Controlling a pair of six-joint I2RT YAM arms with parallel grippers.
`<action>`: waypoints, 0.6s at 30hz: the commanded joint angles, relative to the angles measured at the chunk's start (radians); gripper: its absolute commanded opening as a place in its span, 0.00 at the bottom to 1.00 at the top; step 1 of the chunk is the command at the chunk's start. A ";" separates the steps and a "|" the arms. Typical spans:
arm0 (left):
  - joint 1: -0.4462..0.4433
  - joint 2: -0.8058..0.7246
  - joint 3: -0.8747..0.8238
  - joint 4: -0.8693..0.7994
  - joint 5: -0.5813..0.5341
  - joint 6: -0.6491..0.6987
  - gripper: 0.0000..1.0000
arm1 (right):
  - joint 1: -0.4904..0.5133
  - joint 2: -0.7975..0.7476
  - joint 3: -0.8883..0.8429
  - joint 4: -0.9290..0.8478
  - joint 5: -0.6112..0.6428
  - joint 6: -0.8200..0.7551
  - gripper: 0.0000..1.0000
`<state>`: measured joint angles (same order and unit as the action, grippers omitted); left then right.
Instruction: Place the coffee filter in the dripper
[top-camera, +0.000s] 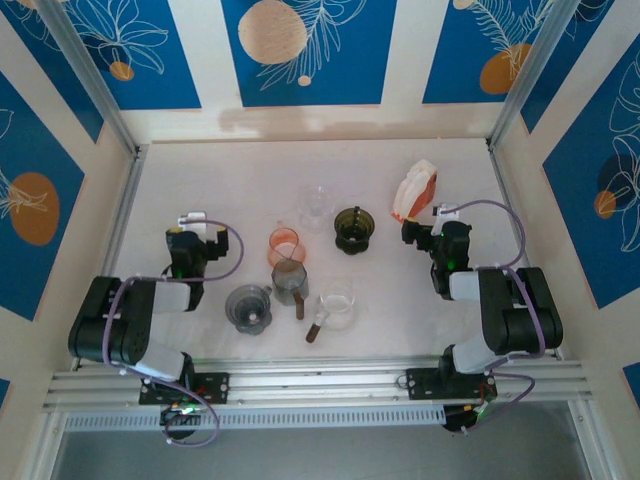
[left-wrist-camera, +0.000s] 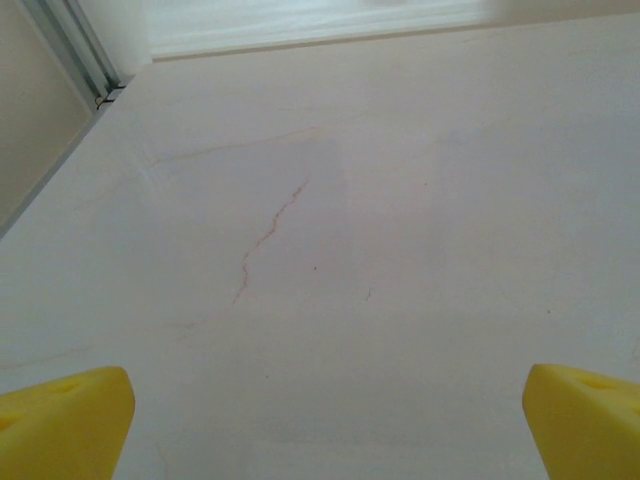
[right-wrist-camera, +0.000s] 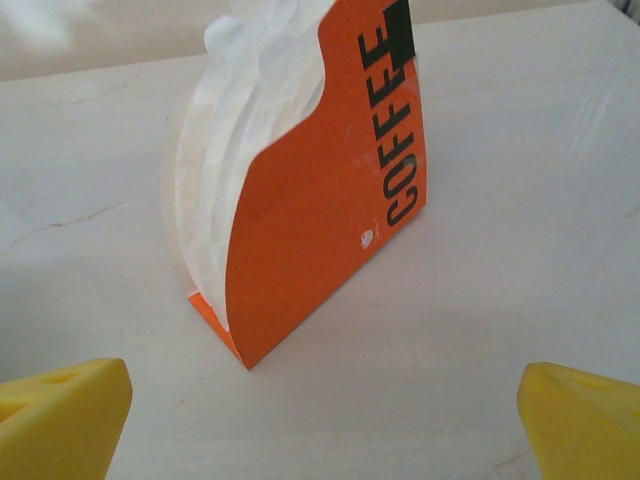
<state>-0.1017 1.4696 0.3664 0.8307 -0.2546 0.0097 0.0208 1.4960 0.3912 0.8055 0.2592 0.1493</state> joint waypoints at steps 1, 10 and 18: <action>0.008 -0.084 0.087 -0.179 -0.012 -0.005 1.00 | 0.021 -0.058 0.015 -0.060 0.055 -0.011 0.99; 0.008 -0.271 0.150 -0.315 -0.072 -0.179 1.00 | 0.092 -0.165 0.125 -0.380 0.213 0.065 0.99; 0.019 -0.403 0.223 -0.618 -0.260 -0.674 1.00 | 0.084 -0.327 0.241 -0.836 0.448 0.548 0.99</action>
<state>-0.1001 1.1069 0.5415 0.4103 -0.4042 -0.3725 0.1265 1.2366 0.5575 0.2348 0.5690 0.3740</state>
